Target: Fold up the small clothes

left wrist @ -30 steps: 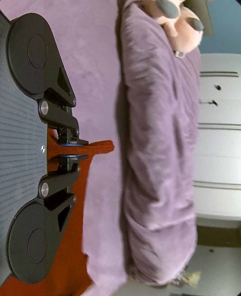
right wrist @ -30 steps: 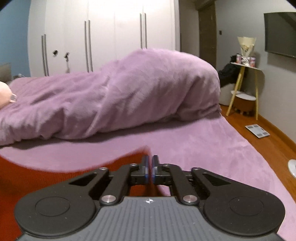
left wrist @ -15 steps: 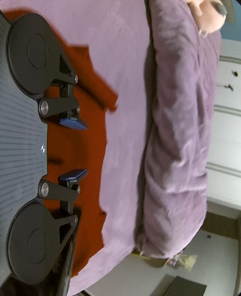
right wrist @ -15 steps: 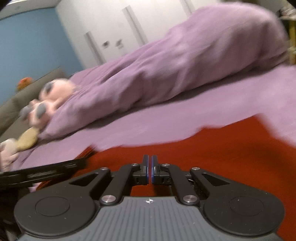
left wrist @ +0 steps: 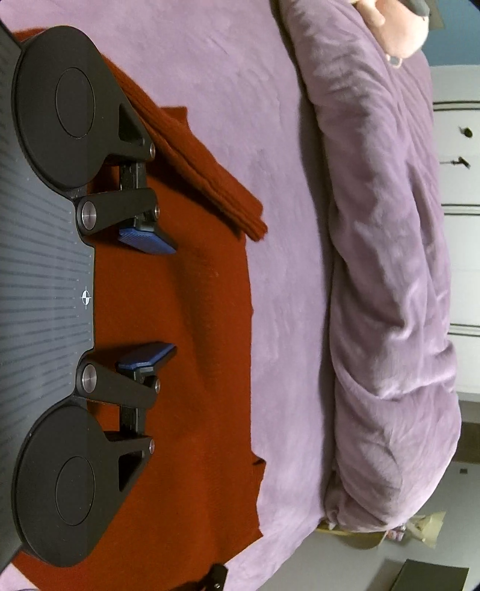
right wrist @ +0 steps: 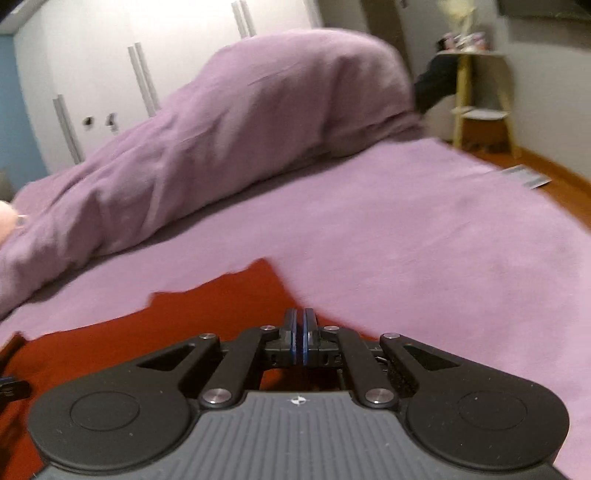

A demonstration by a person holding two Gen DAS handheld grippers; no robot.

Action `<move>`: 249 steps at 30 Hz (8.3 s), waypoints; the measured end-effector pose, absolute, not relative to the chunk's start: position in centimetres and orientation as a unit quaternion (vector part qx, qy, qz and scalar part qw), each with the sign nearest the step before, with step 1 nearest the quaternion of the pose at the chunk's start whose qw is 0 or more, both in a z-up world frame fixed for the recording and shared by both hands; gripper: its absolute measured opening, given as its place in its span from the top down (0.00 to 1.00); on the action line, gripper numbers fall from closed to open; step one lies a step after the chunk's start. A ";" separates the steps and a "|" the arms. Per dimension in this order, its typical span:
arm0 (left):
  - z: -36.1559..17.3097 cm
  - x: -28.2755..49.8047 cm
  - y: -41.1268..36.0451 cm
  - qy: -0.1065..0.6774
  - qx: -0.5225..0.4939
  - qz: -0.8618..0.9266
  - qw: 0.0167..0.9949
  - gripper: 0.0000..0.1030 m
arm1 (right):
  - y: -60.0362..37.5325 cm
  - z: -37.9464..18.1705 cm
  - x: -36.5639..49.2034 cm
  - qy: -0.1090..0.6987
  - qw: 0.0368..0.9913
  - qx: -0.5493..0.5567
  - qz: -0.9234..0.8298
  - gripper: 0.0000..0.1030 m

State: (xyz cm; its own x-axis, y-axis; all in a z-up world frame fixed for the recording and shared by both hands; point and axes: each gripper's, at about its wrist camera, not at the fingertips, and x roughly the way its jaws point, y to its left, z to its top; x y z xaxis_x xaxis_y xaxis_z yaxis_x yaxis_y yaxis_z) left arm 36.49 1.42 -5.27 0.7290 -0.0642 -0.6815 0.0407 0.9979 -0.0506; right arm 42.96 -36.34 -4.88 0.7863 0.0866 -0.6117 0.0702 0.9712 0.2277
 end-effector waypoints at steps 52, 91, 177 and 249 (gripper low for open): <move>-8.3 24.1 17.7 0.398 -0.381 -0.013 0.835 0.28 | -32.5 0.4 26.8 0.334 0.925 0.168 0.062 0.91; -1.0 27.5 10.6 0.343 -0.288 -0.120 0.886 0.85 | -23.4 -2.5 26.3 0.358 0.908 0.163 0.145 0.91; -5.8 28.8 4.2 0.425 -0.200 -0.038 0.882 0.64 | -23.1 -4.9 41.1 0.448 0.797 0.327 0.239 0.74; -5.0 26.6 -5.3 0.459 -0.082 -0.062 0.882 0.38 | -36.7 -2.2 35.6 0.377 0.874 0.277 0.128 0.61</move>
